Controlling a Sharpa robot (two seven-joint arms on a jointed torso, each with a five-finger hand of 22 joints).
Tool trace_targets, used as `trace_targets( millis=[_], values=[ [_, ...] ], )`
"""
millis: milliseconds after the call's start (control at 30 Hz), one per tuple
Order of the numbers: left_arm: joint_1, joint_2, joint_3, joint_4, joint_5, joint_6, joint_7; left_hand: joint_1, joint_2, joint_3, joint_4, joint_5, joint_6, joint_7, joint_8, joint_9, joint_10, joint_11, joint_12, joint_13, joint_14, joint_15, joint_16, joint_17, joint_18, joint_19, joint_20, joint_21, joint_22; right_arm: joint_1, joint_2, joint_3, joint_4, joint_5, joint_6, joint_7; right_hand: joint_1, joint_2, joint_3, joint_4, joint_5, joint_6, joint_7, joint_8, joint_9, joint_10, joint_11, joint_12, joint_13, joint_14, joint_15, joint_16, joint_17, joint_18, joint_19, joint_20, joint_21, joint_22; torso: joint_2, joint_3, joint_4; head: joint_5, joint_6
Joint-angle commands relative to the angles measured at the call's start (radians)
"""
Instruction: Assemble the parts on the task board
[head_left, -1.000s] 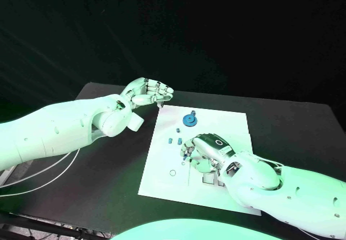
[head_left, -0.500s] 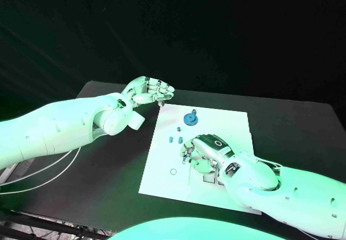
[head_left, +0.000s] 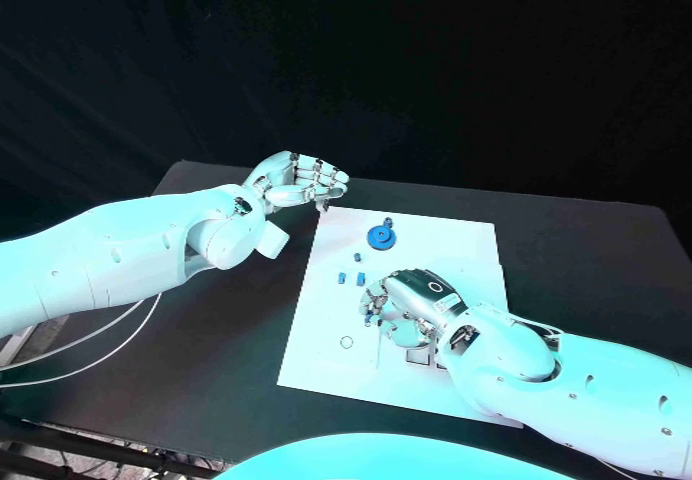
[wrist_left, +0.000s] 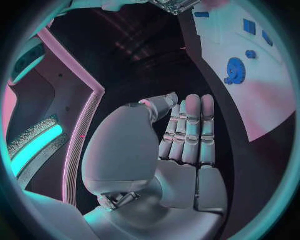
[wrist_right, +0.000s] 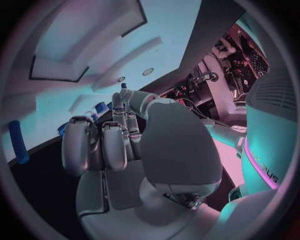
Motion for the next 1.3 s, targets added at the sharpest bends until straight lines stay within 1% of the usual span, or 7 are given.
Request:
trace_targets(
  millis=[33,333,1067,1300],
  values=[
    [0.001,0.002,0.001,0.001,0.007,0.015,0.007,-0.003,0.008,-0.004,0.001,0.005,-0.005,0.005,-0.002,0.0,-0.007,0.0,0.001,-0.001,0.001,0.0,-0.003,-0.001,0.015,0.006,0.003,0.002,0.0,-0.002,0.003,-0.001,-0.001,-0.012,0.018,0.004,-0.004,0.004,-0.001,-0.007,0.0,0.005,0.001,0.004,0.001,0.032,-0.027,0.002,0.001,0.041,-0.008,-0.003,0.0,-0.017,0.004,-0.005,-0.001,0.195,0.0,-0.0003,0.0006,-0.001,-0.001],
    [0.001,0.002,0.001,0.001,0.007,0.017,0.004,-0.002,0.01,-0.003,-0.002,0.006,-0.006,0.005,-0.004,0.0,-0.009,0.0,0.001,-0.001,0.002,0.0,-0.004,-0.002,0.016,0.006,0.003,0.001,-0.001,-0.003,0.002,-0.001,-0.004,-0.011,0.025,0.003,-0.005,0.004,0.0,-0.008,0.0,0.005,0.002,0.004,0.001,0.033,-0.027,0.001,0.001,0.041,-0.008,-0.003,-0.001,-0.017,0.004,-0.005,-0.001,0.195,0.0,-0.0003,-0.0004,0.0,-0.002],
    [0.001,0.0,0.001,0.0,0.007,0.017,-0.004,-0.002,0.009,-0.004,-0.002,0.006,-0.007,0.006,-0.005,-0.001,-0.011,0.001,0.001,-0.002,0.001,0.0,-0.004,-0.003,0.015,0.006,0.003,0.001,-0.001,-0.004,0.011,-0.003,-0.018,-0.02,0.057,-0.017,-0.008,0.004,0.0,-0.01,0.0,0.004,0.002,0.003,0.002,0.033,-0.026,-0.001,0.0,0.041,-0.007,-0.004,-0.002,-0.016,0.003,-0.005,-0.004,0.194,0.0,-0.0001,0.0002,-0.002,-0.002],
    [0.001,0.0,0.001,0.001,0.006,0.018,-0.004,-0.003,0.009,-0.004,-0.002,0.006,-0.007,0.006,-0.006,-0.001,-0.012,0.001,0.001,-0.002,0.001,0.001,-0.005,-0.003,0.015,0.006,0.003,0.001,-0.001,-0.004,0.015,-0.004,-0.014,-0.025,0.073,-0.02,-0.009,0.004,0.0,-0.011,0.0,0.004,0.002,0.002,0.002,0.032,-0.026,-0.003,0.0,0.041,-0.007,-0.004,-0.002,-0.016,0.004,-0.004,-0.001,0.195,0.0,-0.001,0.0006,-0.005,-0.001]
  ],
)
